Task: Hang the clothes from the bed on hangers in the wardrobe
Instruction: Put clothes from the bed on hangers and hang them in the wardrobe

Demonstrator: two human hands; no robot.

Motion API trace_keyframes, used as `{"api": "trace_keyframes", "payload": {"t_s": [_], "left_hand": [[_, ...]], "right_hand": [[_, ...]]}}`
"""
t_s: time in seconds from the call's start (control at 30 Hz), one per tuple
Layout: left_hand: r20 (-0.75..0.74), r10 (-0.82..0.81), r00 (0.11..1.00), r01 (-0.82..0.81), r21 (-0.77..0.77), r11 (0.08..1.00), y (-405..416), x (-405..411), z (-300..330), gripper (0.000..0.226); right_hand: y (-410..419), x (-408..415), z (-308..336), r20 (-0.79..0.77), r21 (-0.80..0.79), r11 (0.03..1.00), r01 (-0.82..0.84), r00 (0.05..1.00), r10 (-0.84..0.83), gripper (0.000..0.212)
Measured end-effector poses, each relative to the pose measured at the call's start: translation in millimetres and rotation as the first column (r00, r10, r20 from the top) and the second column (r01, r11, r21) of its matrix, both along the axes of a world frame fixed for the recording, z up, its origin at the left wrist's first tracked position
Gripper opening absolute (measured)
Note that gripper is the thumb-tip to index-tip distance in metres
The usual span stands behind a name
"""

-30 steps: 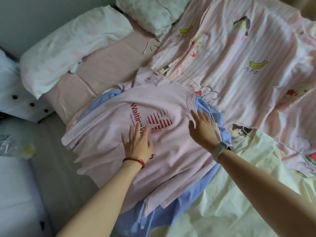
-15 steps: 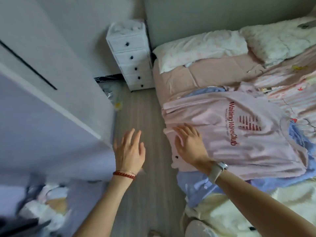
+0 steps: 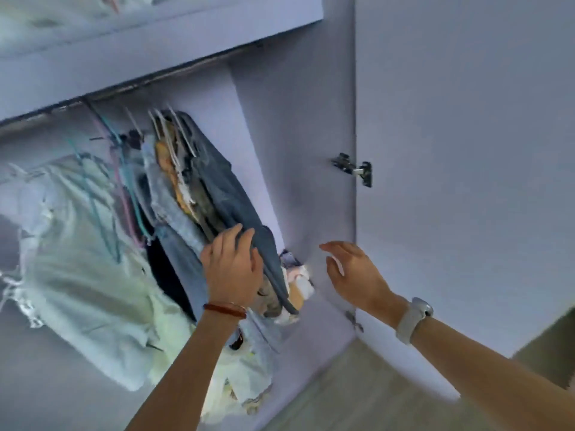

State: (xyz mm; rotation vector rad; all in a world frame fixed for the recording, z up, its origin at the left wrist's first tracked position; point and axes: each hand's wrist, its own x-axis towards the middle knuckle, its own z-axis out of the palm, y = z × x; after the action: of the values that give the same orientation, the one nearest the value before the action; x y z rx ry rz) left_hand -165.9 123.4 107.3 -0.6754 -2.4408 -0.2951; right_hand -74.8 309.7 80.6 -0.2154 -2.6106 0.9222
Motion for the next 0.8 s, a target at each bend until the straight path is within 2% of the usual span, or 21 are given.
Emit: {"api": "trace_keyframes", "payload": {"t_s": [0.07, 0.17, 0.23, 0.33, 0.47, 0.57, 0.63, 0.7, 0.8], "left_hand": [[-0.105, 0.07, 0.992, -0.068, 0.024, 0.997, -24, -20, 18, 0.035], [-0.215, 0.145, 0.966, -0.14, 0.042, 0.989, -47, -50, 41, 0.035], [-0.238, 0.172, 0.956, -0.18, -0.01, 0.984, -49, -67, 45, 0.038], [-0.214, 0.307, 0.927, -0.332, -0.094, 0.938, -51, -101, 47, 0.046], [-0.196, 0.407, 0.892, -0.436, -0.132, 0.89, -46, -133, 48, 0.051], [-0.244, 0.422, 0.873, -0.462, -0.137, 0.876, -50, -139, 43, 0.048], [-0.251, 0.441, 0.862, -0.484, -0.142, 0.864, -54, -140, 41, 0.047], [-0.24, 0.466, 0.851, -0.505, -0.136, 0.852, -57, -141, 40, 0.046], [-0.216, 0.478, 0.851, -0.511, -0.131, 0.85, -59, -141, 41, 0.046]], "right_hand": [[-23, -45, 20, -0.038, -0.039, 0.997, -0.063, 0.997, 0.062, 0.042], [-52, -113, 50, -0.08, -0.147, 0.977, -0.156, 0.986, 0.145, 0.03], [-64, -147, 69, -0.117, -0.246, 0.954, -0.171, 0.982, 0.146, 0.027], [-82, -215, 97, -0.104, -0.335, 0.918, -0.211, 0.977, 0.187, 0.028], [-98, -281, 117, -0.083, -0.257, 0.888, -0.382, 0.924, 0.374, 0.04], [-106, -309, 120, 0.02, -0.236, 0.842, -0.485, 0.864, 0.504, 0.046], [-108, -322, 119, 0.039, -0.278, 0.845, -0.457, 0.874, 0.485, 0.04], [-107, -329, 119, -0.011, -0.339, 0.878, -0.34, 0.934, 0.357, 0.03], [-96, -333, 118, -0.09, -0.221, 0.958, -0.181, 0.982, 0.165, 0.022]]}}
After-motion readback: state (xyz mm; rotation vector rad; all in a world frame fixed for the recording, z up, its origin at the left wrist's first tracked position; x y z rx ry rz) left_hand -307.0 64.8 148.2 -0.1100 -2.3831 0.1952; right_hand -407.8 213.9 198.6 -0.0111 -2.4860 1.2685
